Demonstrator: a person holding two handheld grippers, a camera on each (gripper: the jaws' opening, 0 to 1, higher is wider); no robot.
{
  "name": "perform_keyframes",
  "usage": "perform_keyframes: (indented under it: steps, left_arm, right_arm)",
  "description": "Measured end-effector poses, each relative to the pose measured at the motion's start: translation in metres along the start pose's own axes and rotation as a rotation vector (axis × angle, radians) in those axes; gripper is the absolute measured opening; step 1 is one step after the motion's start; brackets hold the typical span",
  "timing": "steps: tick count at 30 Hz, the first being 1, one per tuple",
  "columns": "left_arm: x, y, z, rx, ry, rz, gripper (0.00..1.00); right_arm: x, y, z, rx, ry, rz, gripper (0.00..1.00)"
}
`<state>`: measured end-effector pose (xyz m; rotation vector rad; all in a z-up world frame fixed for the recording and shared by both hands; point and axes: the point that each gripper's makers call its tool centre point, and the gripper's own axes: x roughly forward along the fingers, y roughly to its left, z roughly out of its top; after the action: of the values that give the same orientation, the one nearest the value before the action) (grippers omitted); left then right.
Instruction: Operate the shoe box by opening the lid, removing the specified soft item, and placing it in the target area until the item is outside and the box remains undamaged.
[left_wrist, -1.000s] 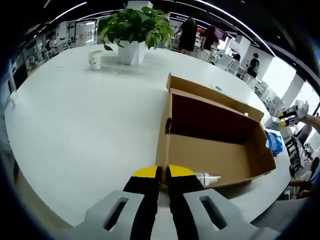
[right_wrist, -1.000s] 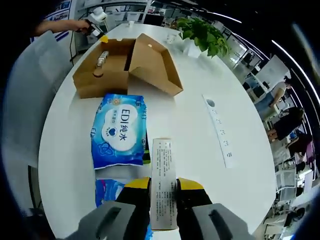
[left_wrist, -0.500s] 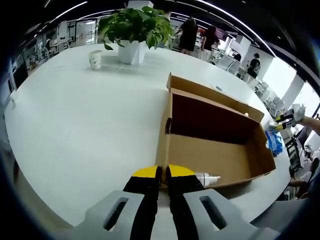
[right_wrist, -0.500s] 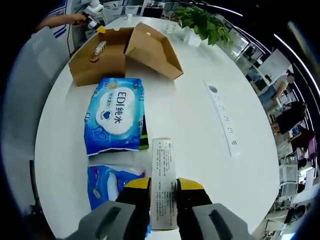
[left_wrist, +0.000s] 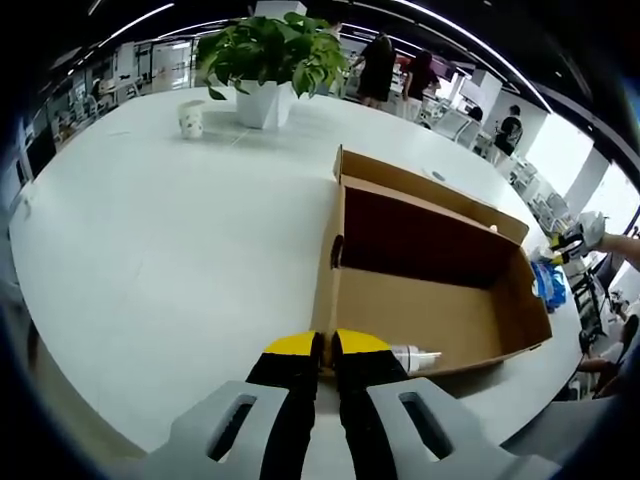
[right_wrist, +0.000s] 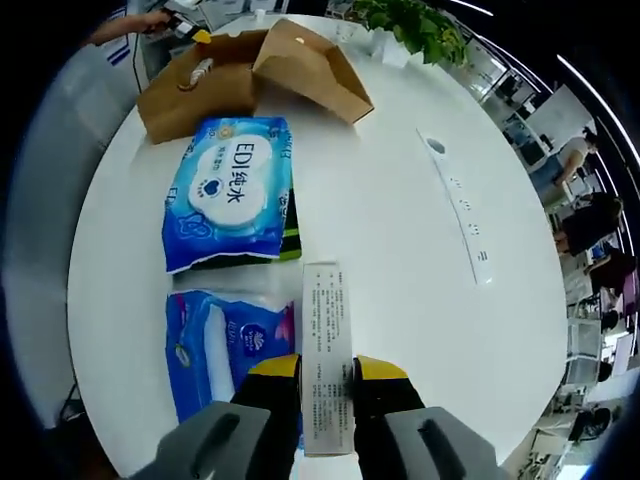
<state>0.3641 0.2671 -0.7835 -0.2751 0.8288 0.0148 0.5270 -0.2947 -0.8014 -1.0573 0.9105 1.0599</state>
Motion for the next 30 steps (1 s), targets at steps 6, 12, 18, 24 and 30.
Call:
perform_keyframes:
  steps: [6,12,18,24,30]
  left_arm:
    - [0.000,-0.001,0.000,0.001,0.000,0.001,0.03]
    - [0.000,-0.001,0.000,0.003,0.001,0.003,0.03]
    - [-0.001,-0.003,0.000,0.005,0.002,0.005,0.03]
    - [-0.001,-0.003,-0.001,0.006,0.001,0.006,0.03]
    - [-0.001,-0.002,-0.001,-0.001,0.001,0.002,0.03]
  right_arm:
    - [0.008,-0.001,-0.006,-0.028,0.024,0.002,0.16]
    - [0.011,0.001,-0.012,-0.031,0.048,0.019,0.16]
    - [0.009,-0.002,-0.011,-0.061,0.048,0.009,0.16]
    - [0.011,-0.008,-0.014,-0.101,0.060,0.013,0.16]
    - [0.014,-0.011,-0.017,-0.075,0.070,0.021,0.17]
